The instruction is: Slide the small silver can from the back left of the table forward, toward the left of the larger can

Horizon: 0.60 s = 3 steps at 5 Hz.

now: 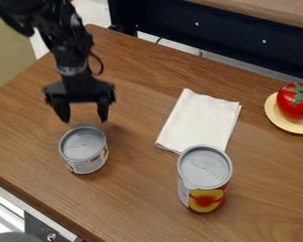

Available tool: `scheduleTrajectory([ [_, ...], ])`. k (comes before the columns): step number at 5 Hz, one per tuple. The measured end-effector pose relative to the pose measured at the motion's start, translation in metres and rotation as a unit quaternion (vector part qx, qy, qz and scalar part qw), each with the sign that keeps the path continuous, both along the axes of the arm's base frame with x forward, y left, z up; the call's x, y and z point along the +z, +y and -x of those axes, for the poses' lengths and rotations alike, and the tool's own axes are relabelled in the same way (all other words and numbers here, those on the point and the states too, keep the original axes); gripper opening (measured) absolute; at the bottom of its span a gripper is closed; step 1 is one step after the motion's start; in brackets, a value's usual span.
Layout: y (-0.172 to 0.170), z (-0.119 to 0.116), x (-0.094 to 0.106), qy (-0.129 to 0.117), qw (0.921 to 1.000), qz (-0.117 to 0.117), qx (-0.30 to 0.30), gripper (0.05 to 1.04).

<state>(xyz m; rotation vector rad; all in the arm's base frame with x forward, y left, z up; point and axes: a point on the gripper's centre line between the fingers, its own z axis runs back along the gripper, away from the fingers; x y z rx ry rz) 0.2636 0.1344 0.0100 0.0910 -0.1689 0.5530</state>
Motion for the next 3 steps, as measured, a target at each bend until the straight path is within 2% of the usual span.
scheduleTrajectory([
  [1, 0.003, -0.024, 0.017, -0.022, 0.9975, -0.011, -0.066, 0.996],
  [2, -0.004, -0.039, 0.022, 0.011, 0.99, -0.005, -0.14, 0.996],
  [3, -0.017, -0.046, 0.025, 0.033, 0.9797, -0.016, -0.197, 0.996],
])
